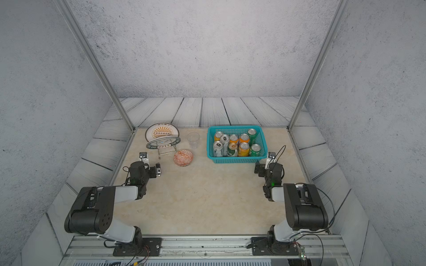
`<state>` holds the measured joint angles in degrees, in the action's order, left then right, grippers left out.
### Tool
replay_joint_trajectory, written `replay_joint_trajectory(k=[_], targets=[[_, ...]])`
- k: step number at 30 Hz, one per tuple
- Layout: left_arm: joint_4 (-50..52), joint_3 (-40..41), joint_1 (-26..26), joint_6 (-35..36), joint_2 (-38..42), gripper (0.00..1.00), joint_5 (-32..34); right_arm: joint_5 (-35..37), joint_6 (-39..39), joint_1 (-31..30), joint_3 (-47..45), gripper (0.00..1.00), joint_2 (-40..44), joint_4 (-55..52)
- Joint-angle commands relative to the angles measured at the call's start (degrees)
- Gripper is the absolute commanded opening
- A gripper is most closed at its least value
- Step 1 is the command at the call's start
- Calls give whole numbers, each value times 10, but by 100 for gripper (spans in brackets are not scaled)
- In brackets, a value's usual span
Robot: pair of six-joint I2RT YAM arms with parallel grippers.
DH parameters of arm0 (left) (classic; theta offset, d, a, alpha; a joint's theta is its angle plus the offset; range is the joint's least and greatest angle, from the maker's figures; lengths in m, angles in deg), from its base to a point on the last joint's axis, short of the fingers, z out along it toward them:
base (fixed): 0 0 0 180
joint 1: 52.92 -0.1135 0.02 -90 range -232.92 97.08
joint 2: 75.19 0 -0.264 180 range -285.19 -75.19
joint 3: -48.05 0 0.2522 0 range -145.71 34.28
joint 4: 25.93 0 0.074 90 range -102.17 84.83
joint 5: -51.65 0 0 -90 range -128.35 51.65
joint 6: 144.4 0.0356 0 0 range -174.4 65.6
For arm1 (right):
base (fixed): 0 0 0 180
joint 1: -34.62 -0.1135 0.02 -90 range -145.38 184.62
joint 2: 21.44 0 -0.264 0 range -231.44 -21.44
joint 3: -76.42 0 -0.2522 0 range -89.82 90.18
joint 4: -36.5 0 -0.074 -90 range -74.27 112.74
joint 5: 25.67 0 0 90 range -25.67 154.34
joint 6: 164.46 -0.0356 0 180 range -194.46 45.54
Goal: Take out the drinks from the basket
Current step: Pick up the drink from the basket.
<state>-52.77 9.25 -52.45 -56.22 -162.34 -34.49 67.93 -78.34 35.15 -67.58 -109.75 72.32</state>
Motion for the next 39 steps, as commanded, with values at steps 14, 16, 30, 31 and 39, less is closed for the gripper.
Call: replay_joint_trajectory(k=[14, 16, 30, 31, 39], targets=[[-14, -12, -4, 1, -3, 99, 5, 7, 2, -3, 13, 99, -16, 6], [-18, -8, -4, -5, 2, 99, 19, 7, 2, -3, 13, 99, -16, 6], [272, 20, -2, -151, 366, 99, 48, 66, -21, -3, -106, 99, 22, 200], [291, 14, -3, -162, 382, 99, 38, 69, -22, -3, -110, 99, 41, 190], [467, -77, -2, -264, 433, 99, -56, 37, -47, -2, -11, 99, 271, -276]])
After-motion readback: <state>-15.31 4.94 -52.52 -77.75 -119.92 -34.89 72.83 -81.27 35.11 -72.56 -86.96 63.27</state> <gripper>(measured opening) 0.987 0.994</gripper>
